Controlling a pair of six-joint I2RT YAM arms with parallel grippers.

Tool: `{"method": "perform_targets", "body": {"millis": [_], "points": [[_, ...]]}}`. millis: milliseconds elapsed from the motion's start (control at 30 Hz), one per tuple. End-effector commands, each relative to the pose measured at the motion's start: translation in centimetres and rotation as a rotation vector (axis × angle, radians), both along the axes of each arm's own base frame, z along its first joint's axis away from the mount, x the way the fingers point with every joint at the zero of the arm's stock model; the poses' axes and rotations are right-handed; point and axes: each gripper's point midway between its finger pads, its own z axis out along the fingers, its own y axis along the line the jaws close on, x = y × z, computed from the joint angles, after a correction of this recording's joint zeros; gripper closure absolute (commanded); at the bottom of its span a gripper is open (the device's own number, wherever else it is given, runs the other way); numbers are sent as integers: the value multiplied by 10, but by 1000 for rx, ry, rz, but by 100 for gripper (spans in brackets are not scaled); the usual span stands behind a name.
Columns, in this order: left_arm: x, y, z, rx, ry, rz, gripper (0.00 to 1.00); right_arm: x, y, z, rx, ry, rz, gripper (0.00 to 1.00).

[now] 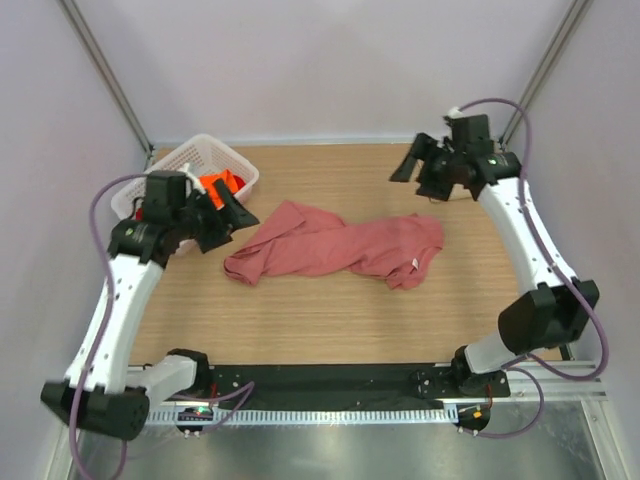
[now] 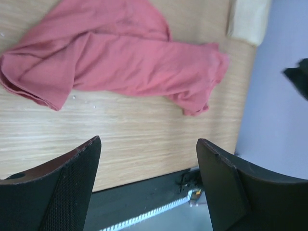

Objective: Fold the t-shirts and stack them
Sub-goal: Flatten the tshirt out

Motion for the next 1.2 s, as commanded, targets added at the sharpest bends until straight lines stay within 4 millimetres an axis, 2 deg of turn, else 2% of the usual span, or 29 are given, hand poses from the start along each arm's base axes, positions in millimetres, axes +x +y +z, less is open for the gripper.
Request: {"method": "perform_targets", "body": {"millis": [0, 33, 67, 100, 133, 167, 200, 233, 267, 300, 333, 367, 400, 433, 500, 533, 567, 600, 633, 700, 733, 767, 800, 867, 933, 1000, 1100, 1133, 1167], "points": [[33, -35, -8, -21, -22, -92, 19, -14, -66, -60, -107, 131, -227, 20], [35, -48, -10, -2, -20, -135, 19, -12, -77, -65, -98, 133, -272, 21], [51, -57, -28, 30, 18, -143, 19, -5, -89, -66, -82, 116, -329, 22], [60, -64, -23, 42, 2, -156, 20, -4, -104, -77, -76, 139, -382, 24], [68, -72, -32, 67, 11, -177, 22, -1, -111, -81, -66, 145, -415, 26], [82, -75, -53, 101, 54, -170, 24, 3, -118, -88, -84, 151, -443, 31], [93, -76, -62, 118, 70, -161, 26, 3, -122, -94, -97, 164, -454, 33], [103, -79, -65, 128, 69, -158, 31, 5, -137, -100, -106, 177, -498, 34], [114, -82, -90, 158, 117, -165, 33, 8, -141, -104, -106, 175, -506, 37], [123, -83, -98, 175, 122, -165, 34, 8, -148, -117, -117, 208, -518, 37], [134, -85, -96, 190, 104, -165, 35, 8, -156, -122, -126, 219, -535, 37], [142, -84, -107, 219, 118, -167, 35, 8, -161, -129, -132, 235, -542, 37], [150, -86, -130, 248, 163, -169, 35, 6, -164, -136, -127, 257, -543, 36], [162, -88, -131, 257, 153, -168, 30, 5, -170, -147, -125, 287, -554, 35], [174, -87, -145, 294, 172, -163, 28, 4, -172, -157, -122, 311, -549, 35], [178, -84, -171, 333, 228, -156, 28, 2, -173, -165, -125, 329, -550, 34], [187, -86, -170, 336, 217, -151, 28, 6, -174, -168, -122, 314, -542, 34], [191, -87, -179, 347, 230, -155, 29, 7, -173, -172, -120, 314, -529, 34], [194, -87, -199, 363, 266, -160, 30, 7, -172, -176, -119, 317, -518, 34], [204, -89, -205, 373, 278, -161, 32, 11, -172, -186, -132, 326, -490, 34], [206, -89, -221, 389, 308, -162, 34, 13, -172, -187, -136, 323, -475, 34], [208, -89, -226, 393, 319, -163, 34, 13, -173, -196, -149, 349, -462, 33], [214, -93, -223, 387, 304, -164, 34, 15, -175, -196, -170, 346, -449, 32], [218, -94, -237, 392, 325, -168, 36, 15, -178, -202, -191, 360, -434, 29], [223, -96, -240, 390, 322, -169, 36, 16, -180, -208, -210, 370, -412, 28], [223, -99, -251, 382, 343, -184, 40, 16, -183, -215, -235, 380, -408, 27], [224, -101, -258, 381, 354, -190, 49, 15, -184, -224, -253, 392, -378, 26], [223, -101, -259, 381, 356, -196, 57, 15, -184, -228, -258, 399, -361, 26], [222, -102, -260, 382, 358, -200, 61, 17, -184, -229, -257, 400, -358, 26]]}}
